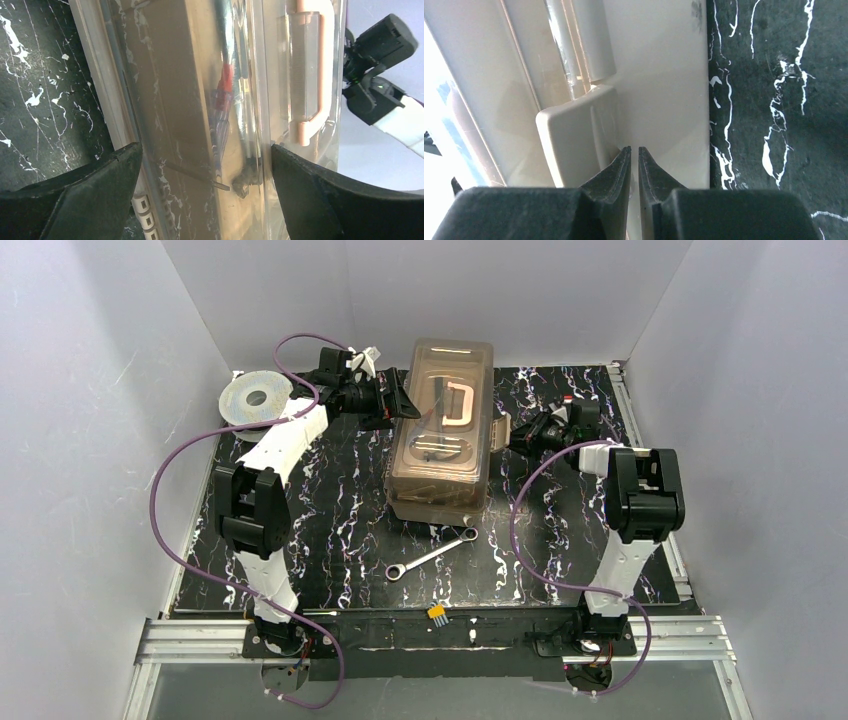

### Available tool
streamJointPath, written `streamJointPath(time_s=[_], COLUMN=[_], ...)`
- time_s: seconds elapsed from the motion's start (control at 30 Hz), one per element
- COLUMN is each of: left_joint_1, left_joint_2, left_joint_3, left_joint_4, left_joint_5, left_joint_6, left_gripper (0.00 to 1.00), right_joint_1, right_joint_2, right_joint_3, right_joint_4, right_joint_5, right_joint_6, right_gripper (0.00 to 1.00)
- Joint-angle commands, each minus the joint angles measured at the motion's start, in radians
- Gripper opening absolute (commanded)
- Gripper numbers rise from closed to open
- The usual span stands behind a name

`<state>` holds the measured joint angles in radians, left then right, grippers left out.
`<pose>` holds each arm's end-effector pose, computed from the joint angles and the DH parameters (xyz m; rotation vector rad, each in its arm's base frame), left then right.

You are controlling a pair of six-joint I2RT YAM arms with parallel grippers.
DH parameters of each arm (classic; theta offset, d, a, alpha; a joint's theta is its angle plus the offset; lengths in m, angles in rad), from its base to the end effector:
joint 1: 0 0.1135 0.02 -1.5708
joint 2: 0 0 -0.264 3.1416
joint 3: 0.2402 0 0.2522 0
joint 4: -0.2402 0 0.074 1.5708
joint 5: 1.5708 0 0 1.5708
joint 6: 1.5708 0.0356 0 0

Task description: Pack the tool kit

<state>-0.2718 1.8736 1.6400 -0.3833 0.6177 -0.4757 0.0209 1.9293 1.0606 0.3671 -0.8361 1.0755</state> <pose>0.4134 -0.1366 0.3076 0.1393 2.2630 -1.0866 0.4018 0.0348 0.1654 0.6015 2.1727 1.4994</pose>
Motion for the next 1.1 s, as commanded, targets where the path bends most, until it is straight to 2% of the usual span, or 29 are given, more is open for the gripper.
streamJointPath(time_s=[0.0,0.03,0.1,0.43,0.73,0.87,1.07], left_joint_1=[-0.001,-0.001,0.0,-0.001,-0.001,-0.002,-0.001], left_joint_2=[-0.028,-0.025,-0.018,0.0,0.031,0.048,0.06], left_joint_3=[0.026,0.026,0.027,0.027,0.02,0.026,0.026], left_joint_4=[-0.071,-0.071,-0.074,-0.095,-0.098,-0.106,-0.11], left_joint_5=[-0.033,-0.033,-0.034,-0.055,-0.057,-0.052,-0.054], left_joint_6=[0.033,0.033,0.032,0.058,0.064,0.065,0.068], left_gripper=[0.98,0.98,0.98,0.98,0.98,0.98,0.98], right_joint_1=[0.031,0.038,0.058,0.196,0.373,0.414,0.425], right_joint_2=[-0.103,-0.107,-0.107,-0.078,0.097,0.187,0.228], right_joint_3=[0.109,0.133,0.205,0.452,0.795,0.916,0.91], right_joint_4=[-0.289,-0.359,-0.499,-0.87,-1.231,-1.323,-1.301], right_joint_5=[0.109,0.146,0.22,0.544,0.994,1.095,1.092], right_joint_6=[-0.189,-0.222,-0.286,-0.453,-0.569,-0.59,-0.588], right_gripper=[0.17,0.12,0.09,0.13,0.19,0.2,0.2])
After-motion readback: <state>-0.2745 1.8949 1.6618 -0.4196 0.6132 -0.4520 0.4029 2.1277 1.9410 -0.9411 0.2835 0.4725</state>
